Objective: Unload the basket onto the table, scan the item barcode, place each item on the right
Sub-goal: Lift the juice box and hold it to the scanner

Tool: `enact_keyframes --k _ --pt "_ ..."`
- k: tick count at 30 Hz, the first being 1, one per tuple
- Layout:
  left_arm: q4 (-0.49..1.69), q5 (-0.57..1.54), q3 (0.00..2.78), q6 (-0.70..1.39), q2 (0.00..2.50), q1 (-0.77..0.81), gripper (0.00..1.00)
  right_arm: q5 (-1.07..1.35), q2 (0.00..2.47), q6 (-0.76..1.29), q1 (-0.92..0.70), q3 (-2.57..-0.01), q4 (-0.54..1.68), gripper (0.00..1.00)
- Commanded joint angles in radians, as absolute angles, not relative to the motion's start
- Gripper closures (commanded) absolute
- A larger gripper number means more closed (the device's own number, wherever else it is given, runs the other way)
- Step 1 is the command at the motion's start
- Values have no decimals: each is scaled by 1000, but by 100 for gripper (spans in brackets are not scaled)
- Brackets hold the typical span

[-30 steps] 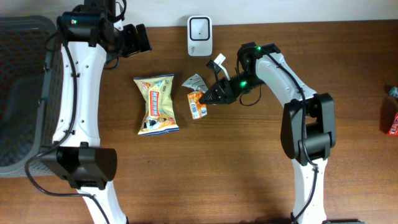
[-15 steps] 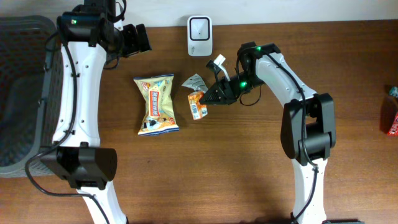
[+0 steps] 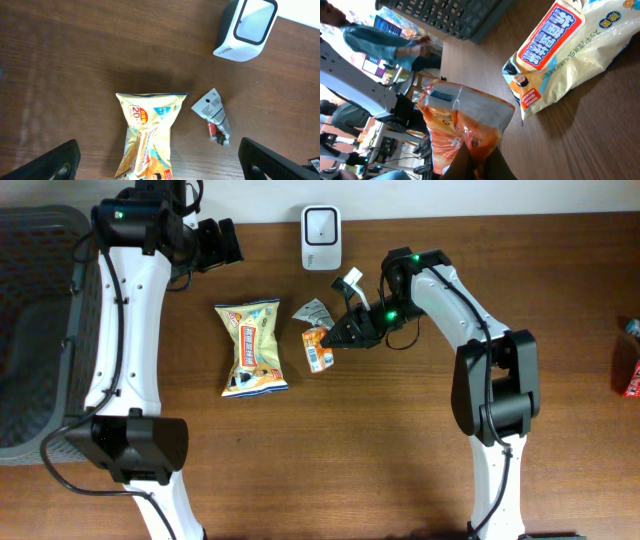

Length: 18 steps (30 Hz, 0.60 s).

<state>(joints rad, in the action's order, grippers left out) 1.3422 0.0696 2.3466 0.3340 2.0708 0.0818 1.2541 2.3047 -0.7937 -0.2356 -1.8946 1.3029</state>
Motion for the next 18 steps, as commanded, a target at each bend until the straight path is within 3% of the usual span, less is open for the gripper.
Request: enact_keyframes --k 1,5,6,7,8,12,18 --pt "1344 59 2347 341 2062 76 1 1256 2295 -756 -234 -1913 1271 96" --pt "1344 59 2347 341 2062 76 1 1214 2295 -353 -224 -1913 1040 96" --pt "1344 59 2347 341 2062 76 1 1155 2295 -170 -217 -1913 943 96" --pt "1344 59 2347 341 2062 75 1 991 2295 150 -207 -1913 810 96" --pt "1344 59 2347 340 2062 76 1 900 2295 287 -200 -1914 759 96" --pt "1344 59 2347 340 2062 75 1 675 2295 436 -187 -1974 697 96" --pt "1344 59 2347 341 2062 76 1 87 2295 483 -223 -2146 709 96"
